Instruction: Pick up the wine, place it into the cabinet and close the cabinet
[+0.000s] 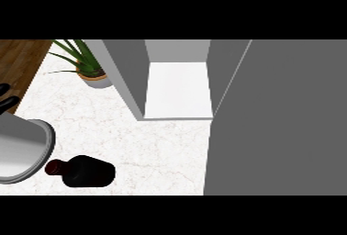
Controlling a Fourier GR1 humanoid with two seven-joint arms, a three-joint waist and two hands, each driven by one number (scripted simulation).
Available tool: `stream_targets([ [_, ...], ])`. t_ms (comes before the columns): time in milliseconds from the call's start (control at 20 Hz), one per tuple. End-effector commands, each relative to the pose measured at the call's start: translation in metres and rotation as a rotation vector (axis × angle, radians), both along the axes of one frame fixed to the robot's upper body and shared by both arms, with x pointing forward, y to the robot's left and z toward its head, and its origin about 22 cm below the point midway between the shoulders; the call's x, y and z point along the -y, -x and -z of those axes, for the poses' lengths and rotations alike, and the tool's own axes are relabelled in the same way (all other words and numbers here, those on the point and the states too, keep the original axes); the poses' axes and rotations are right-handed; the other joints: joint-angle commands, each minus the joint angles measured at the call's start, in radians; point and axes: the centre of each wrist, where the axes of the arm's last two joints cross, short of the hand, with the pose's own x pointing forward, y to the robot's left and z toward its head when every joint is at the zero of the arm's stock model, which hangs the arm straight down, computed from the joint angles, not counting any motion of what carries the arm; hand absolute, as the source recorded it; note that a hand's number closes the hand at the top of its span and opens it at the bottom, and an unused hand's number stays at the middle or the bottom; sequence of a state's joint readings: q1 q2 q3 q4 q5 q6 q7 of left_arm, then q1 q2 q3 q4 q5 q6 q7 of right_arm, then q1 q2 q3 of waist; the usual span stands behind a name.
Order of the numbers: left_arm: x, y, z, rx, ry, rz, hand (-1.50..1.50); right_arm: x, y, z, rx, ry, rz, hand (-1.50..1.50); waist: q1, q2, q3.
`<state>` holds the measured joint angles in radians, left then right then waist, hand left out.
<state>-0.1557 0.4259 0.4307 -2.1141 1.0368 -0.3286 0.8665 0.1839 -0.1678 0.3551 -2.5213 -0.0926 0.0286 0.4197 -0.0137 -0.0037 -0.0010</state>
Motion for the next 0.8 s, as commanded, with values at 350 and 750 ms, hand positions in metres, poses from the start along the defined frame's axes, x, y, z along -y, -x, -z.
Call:
stream_targets([
  [350,-0.022,-0.008,0.073,-0.084,-0.056,0.005,-1.50,0.012,0.039,-0.030,0.062,-0.047,-0.020,-1.50,0.000,0.002,0.000],
  [750,-0.013,-0.013,0.101,-0.087,-0.078,0.035,-1.50,0.013,0.047,-0.043,0.085,-0.042,-0.011,-1.50,0.001,0.001,0.000],
])
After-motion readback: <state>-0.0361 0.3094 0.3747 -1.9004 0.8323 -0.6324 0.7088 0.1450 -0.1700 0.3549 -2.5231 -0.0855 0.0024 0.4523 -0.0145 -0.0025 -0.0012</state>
